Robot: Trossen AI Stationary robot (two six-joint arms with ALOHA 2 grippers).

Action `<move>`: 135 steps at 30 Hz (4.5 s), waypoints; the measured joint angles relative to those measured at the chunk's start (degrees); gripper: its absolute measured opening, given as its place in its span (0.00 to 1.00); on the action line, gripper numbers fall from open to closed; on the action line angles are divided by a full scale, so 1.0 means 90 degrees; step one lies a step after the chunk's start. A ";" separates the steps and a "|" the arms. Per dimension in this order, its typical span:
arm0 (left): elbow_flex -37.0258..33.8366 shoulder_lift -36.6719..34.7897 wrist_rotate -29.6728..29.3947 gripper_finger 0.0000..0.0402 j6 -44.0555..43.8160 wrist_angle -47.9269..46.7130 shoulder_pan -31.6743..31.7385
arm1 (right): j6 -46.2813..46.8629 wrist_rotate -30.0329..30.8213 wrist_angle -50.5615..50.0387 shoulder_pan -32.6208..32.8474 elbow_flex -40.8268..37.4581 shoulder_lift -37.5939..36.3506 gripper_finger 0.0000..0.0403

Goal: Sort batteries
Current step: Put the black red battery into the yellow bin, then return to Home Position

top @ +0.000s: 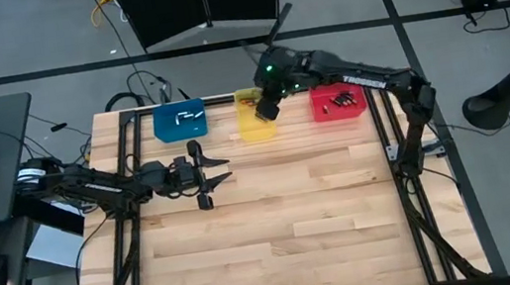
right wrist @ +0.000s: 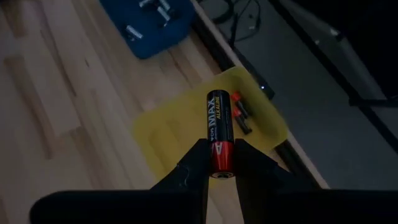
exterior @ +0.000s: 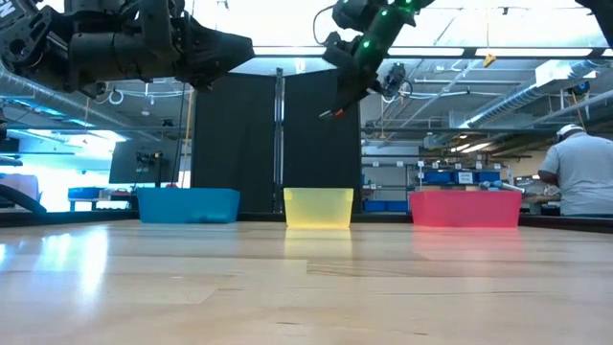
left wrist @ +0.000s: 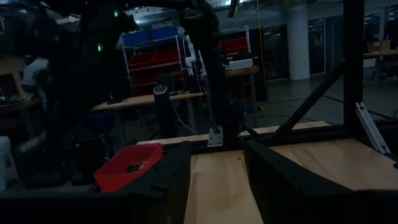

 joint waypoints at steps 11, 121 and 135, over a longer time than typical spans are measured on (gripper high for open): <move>0.0000 0.0000 0.0002 0.40 0.0000 0.0029 0.0000 | -0.0161 -0.0313 0.0183 -0.0037 -0.0012 0.1256 0.15; 0.0000 -0.0011 0.0738 0.02 -0.0727 -0.0268 0.0951 | -0.0794 -0.0801 0.7832 0.0818 -0.7298 -0.2719 0.01; -0.0537 -0.1650 0.0838 0.01 -0.0488 -0.1479 0.0986 | -0.0703 -0.0801 0.8411 0.0864 -0.8611 -0.4038 0.01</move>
